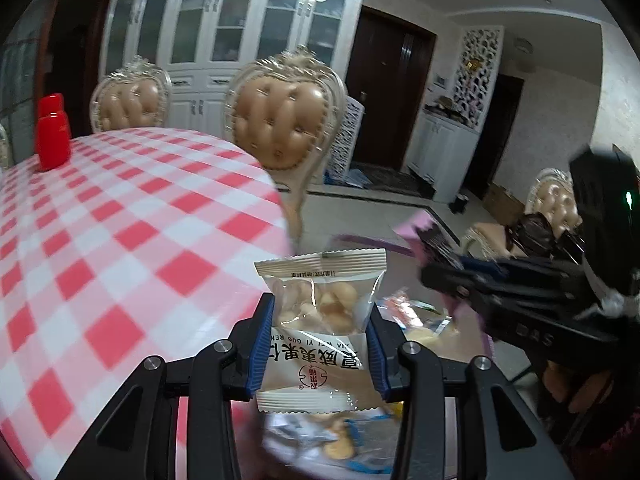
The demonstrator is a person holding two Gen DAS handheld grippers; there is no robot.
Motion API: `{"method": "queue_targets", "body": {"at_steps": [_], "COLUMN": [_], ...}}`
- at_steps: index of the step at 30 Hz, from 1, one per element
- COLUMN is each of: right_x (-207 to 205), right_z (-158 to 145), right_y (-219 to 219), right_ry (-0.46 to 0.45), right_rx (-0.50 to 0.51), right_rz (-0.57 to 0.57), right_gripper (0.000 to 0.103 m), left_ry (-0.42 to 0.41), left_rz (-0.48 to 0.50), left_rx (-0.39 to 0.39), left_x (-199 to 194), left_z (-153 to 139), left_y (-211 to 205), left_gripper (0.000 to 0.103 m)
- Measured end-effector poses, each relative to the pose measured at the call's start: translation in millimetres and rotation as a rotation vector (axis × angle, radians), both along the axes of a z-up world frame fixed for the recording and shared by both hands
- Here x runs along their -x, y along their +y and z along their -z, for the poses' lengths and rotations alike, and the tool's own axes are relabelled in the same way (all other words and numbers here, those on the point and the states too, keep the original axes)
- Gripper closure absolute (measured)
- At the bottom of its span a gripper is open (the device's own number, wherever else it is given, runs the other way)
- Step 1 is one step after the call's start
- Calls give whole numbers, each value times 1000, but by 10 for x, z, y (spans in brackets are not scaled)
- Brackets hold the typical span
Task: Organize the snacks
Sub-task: 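Carry both packs over the white box and open both tools to drop them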
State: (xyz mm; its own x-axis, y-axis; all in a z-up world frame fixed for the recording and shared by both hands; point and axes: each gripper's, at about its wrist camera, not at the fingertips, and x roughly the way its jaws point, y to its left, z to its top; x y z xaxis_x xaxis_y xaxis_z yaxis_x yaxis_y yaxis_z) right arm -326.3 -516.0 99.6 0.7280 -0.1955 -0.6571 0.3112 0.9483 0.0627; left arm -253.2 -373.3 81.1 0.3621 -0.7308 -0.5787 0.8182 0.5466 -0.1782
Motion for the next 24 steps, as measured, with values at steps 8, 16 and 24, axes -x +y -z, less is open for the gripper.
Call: {"method": "queue_targets", "body": {"at_steps": [8, 16, 24], "right_x": [0, 21, -43], "right_z": [297, 420, 494], "right_y": [-197, -296, -290], "right_ry": [58, 97, 145], "right_rx": [26, 24, 12], "right_rz": [100, 135, 124], "right_gripper": [78, 78, 77], "left_ry": [-3, 1, -7], "left_rz": [10, 20, 20], "left_rx": [-104, -145, -161], "left_x": [231, 283, 308], "left_z": [379, 495, 520], "left_y": [-364, -385, -360], "left_gripper": [60, 60, 57]}}
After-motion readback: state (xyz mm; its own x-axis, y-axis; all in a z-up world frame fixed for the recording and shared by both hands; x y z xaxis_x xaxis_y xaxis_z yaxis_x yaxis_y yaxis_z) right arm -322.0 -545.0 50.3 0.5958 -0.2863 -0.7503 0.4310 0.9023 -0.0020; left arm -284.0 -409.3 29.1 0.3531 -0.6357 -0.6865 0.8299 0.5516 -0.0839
